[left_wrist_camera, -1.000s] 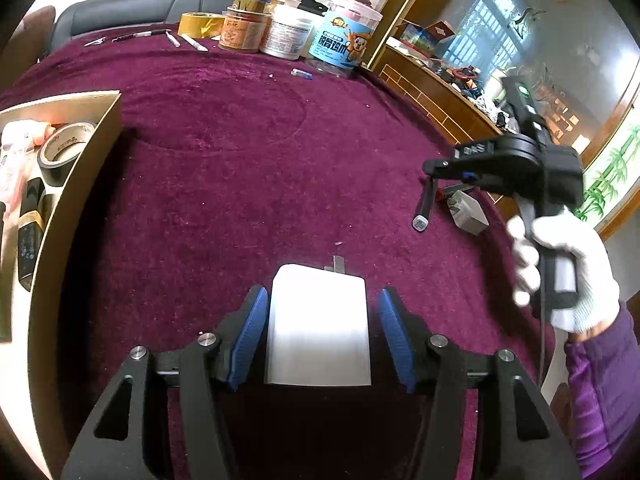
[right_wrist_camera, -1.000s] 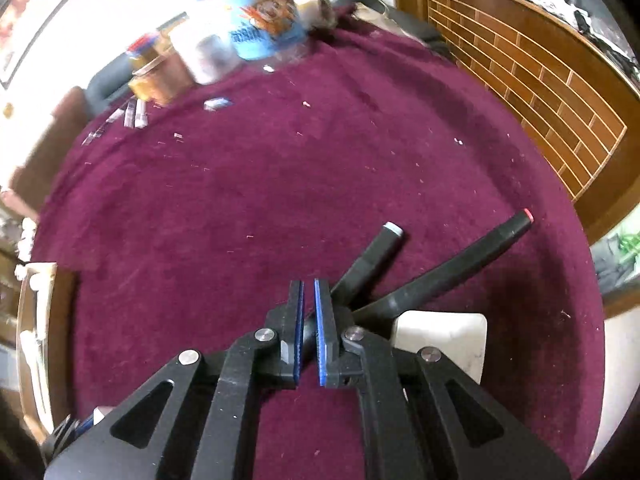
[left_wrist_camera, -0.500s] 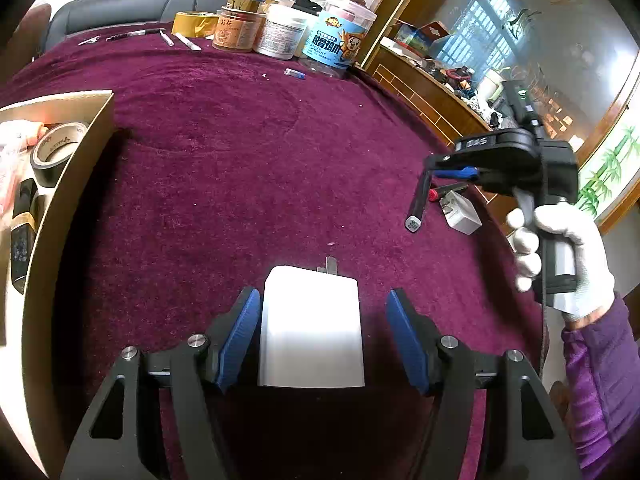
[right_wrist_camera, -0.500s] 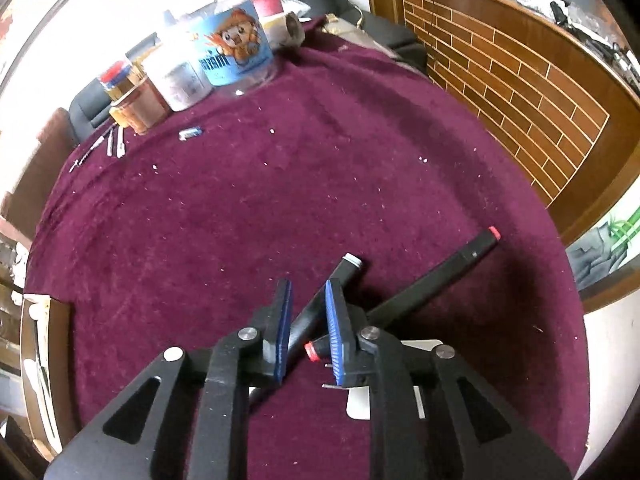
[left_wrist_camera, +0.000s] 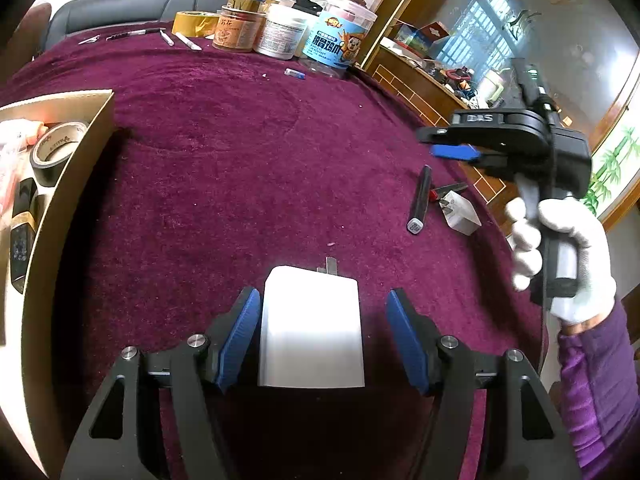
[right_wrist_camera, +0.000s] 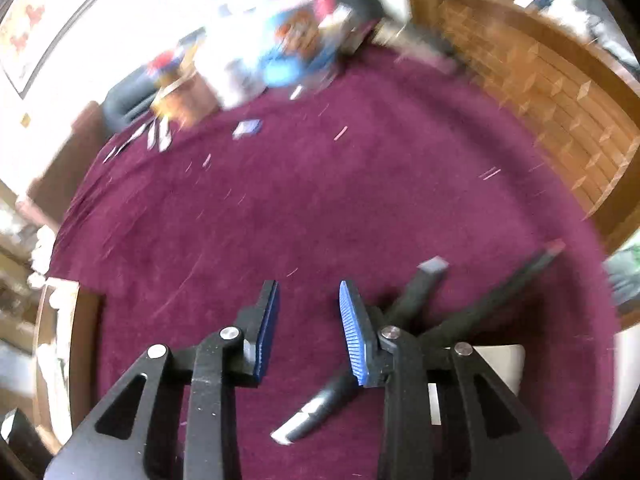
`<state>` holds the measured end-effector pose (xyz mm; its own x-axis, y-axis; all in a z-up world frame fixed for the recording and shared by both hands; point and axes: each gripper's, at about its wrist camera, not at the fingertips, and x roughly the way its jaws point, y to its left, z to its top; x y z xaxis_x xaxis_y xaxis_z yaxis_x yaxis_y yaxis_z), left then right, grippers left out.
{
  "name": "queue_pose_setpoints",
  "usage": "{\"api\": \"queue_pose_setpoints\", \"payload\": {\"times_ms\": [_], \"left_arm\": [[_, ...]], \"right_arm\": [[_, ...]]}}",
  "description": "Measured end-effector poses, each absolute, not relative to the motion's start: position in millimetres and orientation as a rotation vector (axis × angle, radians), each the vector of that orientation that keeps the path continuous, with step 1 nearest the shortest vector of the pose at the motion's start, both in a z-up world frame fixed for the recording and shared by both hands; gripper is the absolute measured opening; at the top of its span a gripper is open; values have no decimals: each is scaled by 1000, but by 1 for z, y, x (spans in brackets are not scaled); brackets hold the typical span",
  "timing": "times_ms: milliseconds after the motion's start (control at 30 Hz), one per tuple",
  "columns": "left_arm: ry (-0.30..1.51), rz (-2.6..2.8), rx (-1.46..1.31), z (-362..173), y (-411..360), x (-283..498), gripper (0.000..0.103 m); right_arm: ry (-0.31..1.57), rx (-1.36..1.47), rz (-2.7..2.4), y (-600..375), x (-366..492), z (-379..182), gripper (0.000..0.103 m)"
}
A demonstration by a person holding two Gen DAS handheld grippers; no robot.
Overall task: Organize rigid objects
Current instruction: 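Hold the white charger in left while right grasps the black red-capped marker, then carry the white charger and black marker over the box with both tools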
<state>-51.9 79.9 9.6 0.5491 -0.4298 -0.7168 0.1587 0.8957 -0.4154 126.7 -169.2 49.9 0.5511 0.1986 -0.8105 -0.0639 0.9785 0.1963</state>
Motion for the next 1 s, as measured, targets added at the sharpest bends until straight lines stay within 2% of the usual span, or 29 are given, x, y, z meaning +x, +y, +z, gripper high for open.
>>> {"api": "queue_pose_setpoints", "payload": {"times_ms": [133, 300, 433, 700, 733, 800, 833, 867, 900, 1000], "left_arm": [[928, -354, -316, 10, 78, -52, 60], [928, -355, -319, 10, 78, -52, 60], [929, -354, -317, 10, 78, -52, 60], [938, -341, -279, 11, 72, -51, 62], [944, -338, -258, 11, 69, -51, 64], [967, -299, -144, 13, 53, -49, 64], [976, -262, -52, 13, 40, -50, 63], [977, -231, -1, 12, 33, -50, 49], [967, -214, 26, 13, 29, -52, 41], [964, -310, -103, 14, 43, -55, 41]], "right_arm": [[1039, 97, 76, -188, 137, 45, 29], [1162, 190, 144, -192, 148, 12, 30], [1158, 203, 252, -168, 144, 9, 31], [1090, -97, 269, -115, 106, 8, 32], [1079, -116, 267, -115, 100, 7, 31], [1066, -112, 264, -121, 94, 7, 21], [1067, -92, 278, -124, 90, 7, 12], [1075, -45, 306, -127, 87, 7, 12], [1076, -7, 323, -131, 82, 8, 12], [1032, 70, 380, -145, 62, 17, 12]]}}
